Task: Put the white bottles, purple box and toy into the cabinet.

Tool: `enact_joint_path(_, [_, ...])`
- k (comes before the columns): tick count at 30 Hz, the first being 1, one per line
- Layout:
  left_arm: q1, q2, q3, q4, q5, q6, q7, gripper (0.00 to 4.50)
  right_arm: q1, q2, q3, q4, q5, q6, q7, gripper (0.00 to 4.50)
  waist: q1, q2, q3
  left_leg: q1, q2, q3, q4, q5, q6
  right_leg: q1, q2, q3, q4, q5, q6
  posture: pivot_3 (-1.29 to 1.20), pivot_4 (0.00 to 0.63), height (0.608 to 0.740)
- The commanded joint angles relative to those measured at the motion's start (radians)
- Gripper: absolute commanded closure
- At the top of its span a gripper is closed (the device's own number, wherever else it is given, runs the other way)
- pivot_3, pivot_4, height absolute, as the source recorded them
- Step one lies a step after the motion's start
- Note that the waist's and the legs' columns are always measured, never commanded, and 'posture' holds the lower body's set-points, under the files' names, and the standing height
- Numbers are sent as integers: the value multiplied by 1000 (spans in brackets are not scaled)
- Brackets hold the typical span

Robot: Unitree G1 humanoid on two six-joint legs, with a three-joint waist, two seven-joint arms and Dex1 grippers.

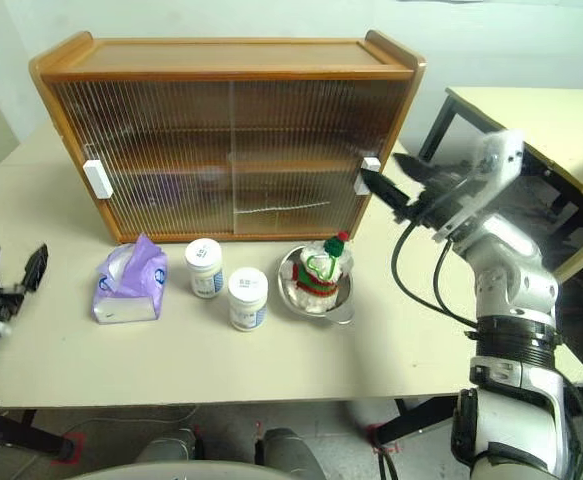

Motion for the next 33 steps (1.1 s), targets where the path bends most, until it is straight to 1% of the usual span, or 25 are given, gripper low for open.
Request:
enact_joint_path(1, [-31,17,2,-35,-27,71,4,0,16,-22,30,-117,71,144,51,20,-1,0,0,1,0,1,0,0,0,1,1,0,0,-1,-1,-54,0,740])
enact_joint_path(4, [-80,24,-13,-83,-49,145,26,0,8,-18,50,-219,148,256,80,20,0,-1,0,1,0,2,1,0,0,0,2,0,0,-1,-1,-48,0,740])
enact_joint_path(7, [-124,17,-32,-107,-51,189,39,0,10,-5,53,-279,209,329,95,20,1,-1,0,2,-2,4,5,0,0,1,5,-2,0,0,-2,-48,0,740])
enact_joint_path(13, [-198,-9,-55,-71,-32,205,45,0,25,27,44,-328,261,378,92,20,2,-1,0,2,0,2,12,-1,-1,1,11,-2,0,2,-3,-50,0,740])
enact_joint_path(17, [-284,-45,-97,24,0,179,41,0,59,60,58,-349,250,358,85,20,6,-1,1,3,1,-1,14,-1,-1,3,13,-2,1,4,-4,-55,0,740])
enact_joint_path(18, [-297,-51,-102,42,8,171,39,392,62,64,59,-352,247,356,84,0,6,-1,1,3,1,-2,14,-1,-1,2,13,-2,1,4,-4,-55,0,740])
enact_joint_path(19, [-312,-56,-107,58,13,165,36,604,64,68,60,-354,245,354,83,0,6,-1,1,3,2,-4,14,-1,-1,2,12,-1,1,5,-4,-58,0,740])
enact_joint_path(21, [-335,-65,-115,83,22,153,31,1240,65,74,61,-358,243,348,80,0,5,-2,1,2,2,-6,14,-1,-1,2,10,0,1,5,-3,-64,0,740])
enact_joint_path(23, [-351,-70,-119,99,27,145,28,2021,69,77,60,-361,241,342,76,0,2,-2,1,2,2,-6,14,-1,-1,2,12,0,0,6,-3,-71,0,740])
enact_joint_path(30, [-356,-72,-122,111,28,132,21,4478,87,78,65,-362,228,321,75,0,0,-2,1,2,1,0,14,-1,-1,2,15,0,0,6,-2,-73,0,740])
enact_joint_path(33, [-347,-72,-120,102,25,132,19,4478,89,78,67,-360,226,316,77,0,0,-2,1,2,1,2,15,-1,-1,2,15,0,0,6,-1,-75,0,740])
